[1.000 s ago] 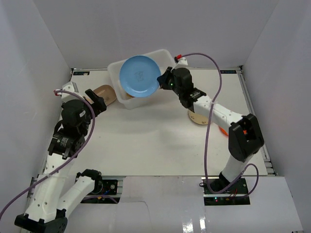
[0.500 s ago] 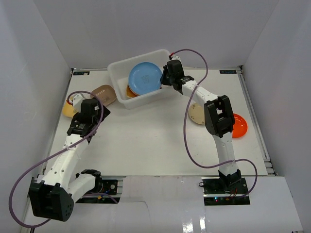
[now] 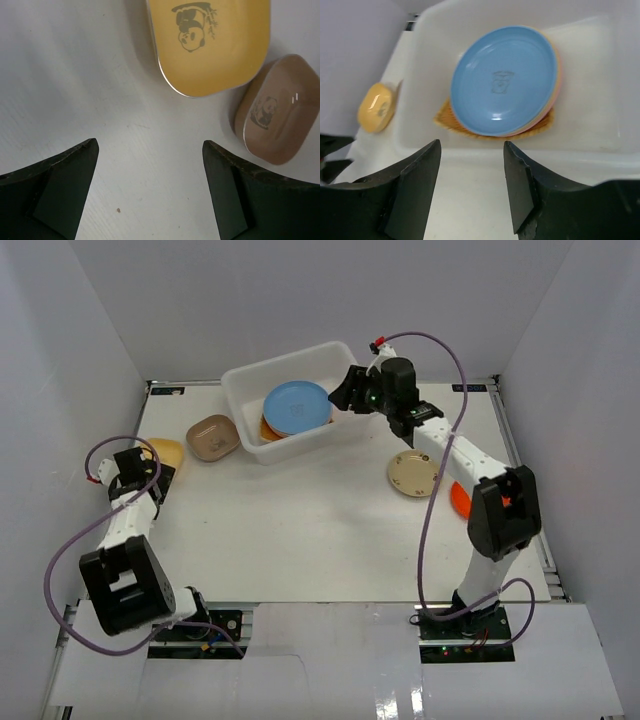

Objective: Place the plates into the plastic bin on the countertop

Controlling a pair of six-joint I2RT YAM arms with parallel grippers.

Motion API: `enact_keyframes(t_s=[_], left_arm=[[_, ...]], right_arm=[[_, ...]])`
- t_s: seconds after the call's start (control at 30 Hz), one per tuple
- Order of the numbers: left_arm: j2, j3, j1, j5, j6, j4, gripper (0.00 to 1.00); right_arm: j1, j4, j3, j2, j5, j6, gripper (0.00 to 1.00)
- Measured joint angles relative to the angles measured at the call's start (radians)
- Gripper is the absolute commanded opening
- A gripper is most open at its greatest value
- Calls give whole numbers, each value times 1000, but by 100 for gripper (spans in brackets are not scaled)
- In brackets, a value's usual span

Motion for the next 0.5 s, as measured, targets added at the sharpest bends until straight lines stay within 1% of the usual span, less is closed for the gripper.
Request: enact_keyframes(t_s=[0.17,0.23,0.27,0.33,0.43,0.47,0.5], left_arm=[[196,59,63,66,-13,49,90],[274,97,81,97,-17,70,87],[314,119,89,106,-18,79,85],[370,149,98,117,-23,99,84],[408,160,105,124,-29,130,80],[410,162,105,124,-31,137,77],[412,164,105,125,-33,142,72]], right_arm=[[32,129,-262,-287,-122,-7,58],[63,161,-320,-342,-148,-12,57],[78,170,-349,-364,-158,-16,57],[118,179,-407,-394,-172,-29,57],[172,173,-468,-402,-180,-50,57],[187,171,-485,-403,-182,-56,57],[201,167,-504,-403,-184,-61,56]])
